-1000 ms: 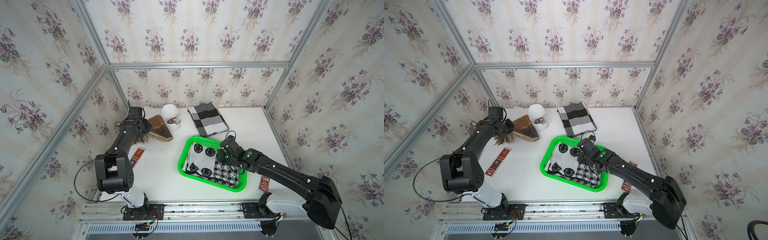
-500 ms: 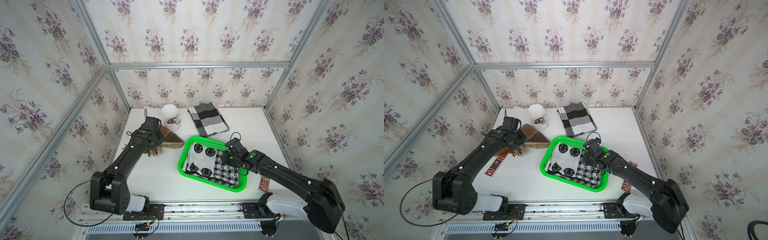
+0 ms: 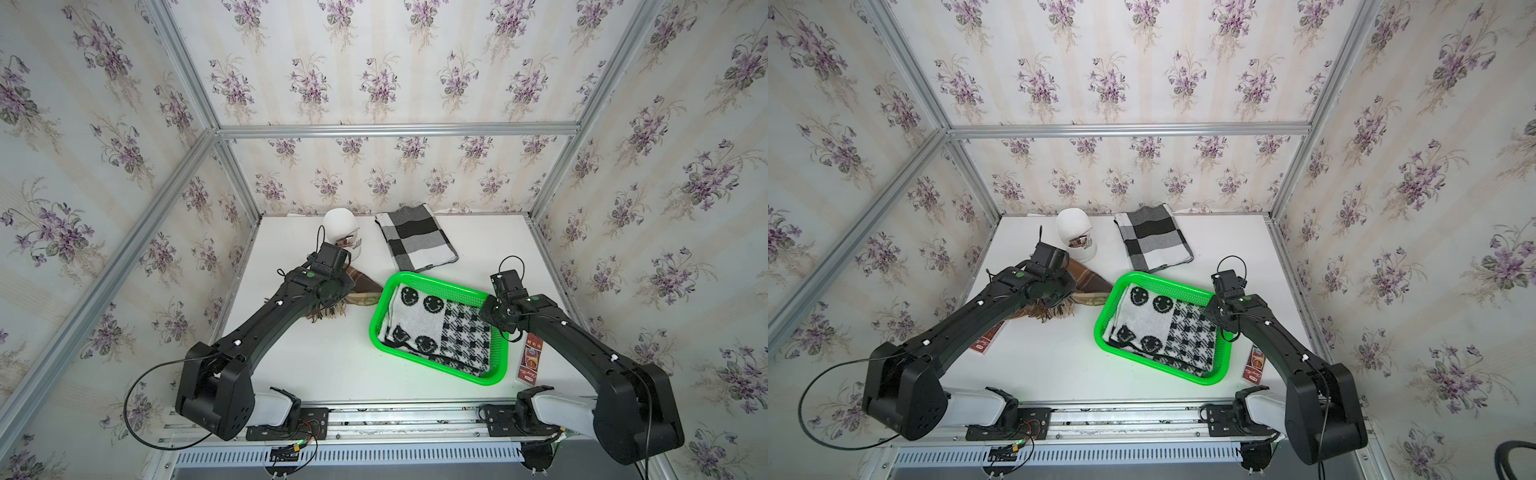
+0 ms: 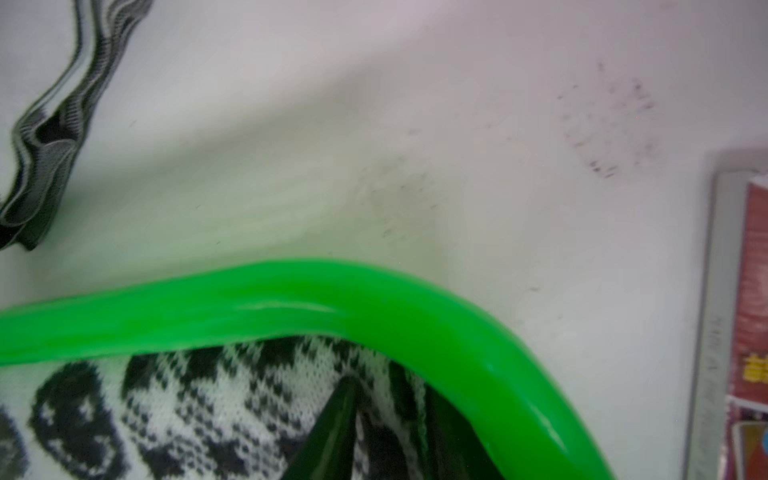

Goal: Put the folded scarf in the basket
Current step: Move the basket to the center of the board, then pick up the scarf at the center of the board.

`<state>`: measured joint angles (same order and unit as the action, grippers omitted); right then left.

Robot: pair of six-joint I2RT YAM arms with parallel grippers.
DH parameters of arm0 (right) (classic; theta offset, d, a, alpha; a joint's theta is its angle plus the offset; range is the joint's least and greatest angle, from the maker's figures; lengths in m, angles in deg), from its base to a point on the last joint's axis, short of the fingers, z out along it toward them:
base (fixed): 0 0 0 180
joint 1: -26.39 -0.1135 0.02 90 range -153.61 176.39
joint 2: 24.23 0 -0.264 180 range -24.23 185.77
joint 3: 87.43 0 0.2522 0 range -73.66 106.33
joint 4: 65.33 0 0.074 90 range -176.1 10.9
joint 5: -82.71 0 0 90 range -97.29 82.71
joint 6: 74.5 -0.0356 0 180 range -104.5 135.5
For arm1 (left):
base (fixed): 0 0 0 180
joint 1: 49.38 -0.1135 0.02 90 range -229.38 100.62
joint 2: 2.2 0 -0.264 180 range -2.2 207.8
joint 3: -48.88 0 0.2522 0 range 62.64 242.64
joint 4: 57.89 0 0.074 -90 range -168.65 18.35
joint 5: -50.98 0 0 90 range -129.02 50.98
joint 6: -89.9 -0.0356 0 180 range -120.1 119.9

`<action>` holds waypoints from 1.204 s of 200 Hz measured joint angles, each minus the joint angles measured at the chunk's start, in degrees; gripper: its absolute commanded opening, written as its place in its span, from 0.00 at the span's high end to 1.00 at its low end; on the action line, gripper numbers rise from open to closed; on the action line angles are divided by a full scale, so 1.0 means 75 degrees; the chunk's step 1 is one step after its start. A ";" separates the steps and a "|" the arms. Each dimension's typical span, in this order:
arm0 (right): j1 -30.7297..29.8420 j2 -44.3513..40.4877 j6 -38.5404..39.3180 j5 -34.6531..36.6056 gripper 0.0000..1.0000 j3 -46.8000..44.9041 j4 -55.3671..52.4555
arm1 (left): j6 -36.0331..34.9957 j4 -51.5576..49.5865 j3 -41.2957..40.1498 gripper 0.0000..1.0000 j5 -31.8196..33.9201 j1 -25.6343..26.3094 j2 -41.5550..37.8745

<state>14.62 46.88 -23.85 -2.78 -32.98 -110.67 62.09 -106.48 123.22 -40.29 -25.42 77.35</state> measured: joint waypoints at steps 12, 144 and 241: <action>0.0265 0.0122 0.0187 0.0082 0.66 0.0119 0.0012 | 0.0125 0.0017 -0.0009 1.00 -0.0003 0.0216 0.0055; 0.1306 0.1676 0.1035 0.0860 0.60 0.1749 0.0490 | 0.1559 0.0787 -0.0895 0.52 0.0391 0.2008 0.0711; -0.1384 0.0015 0.0379 0.0723 0.52 0.2072 0.0353 | -0.0606 -0.0227 -0.0236 0.23 0.1189 0.0041 -0.1265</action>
<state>4.23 46.99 -21.01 2.64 -17.44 -108.02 57.55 -108.19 121.45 -31.38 -25.11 67.87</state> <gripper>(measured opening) 0.479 0.774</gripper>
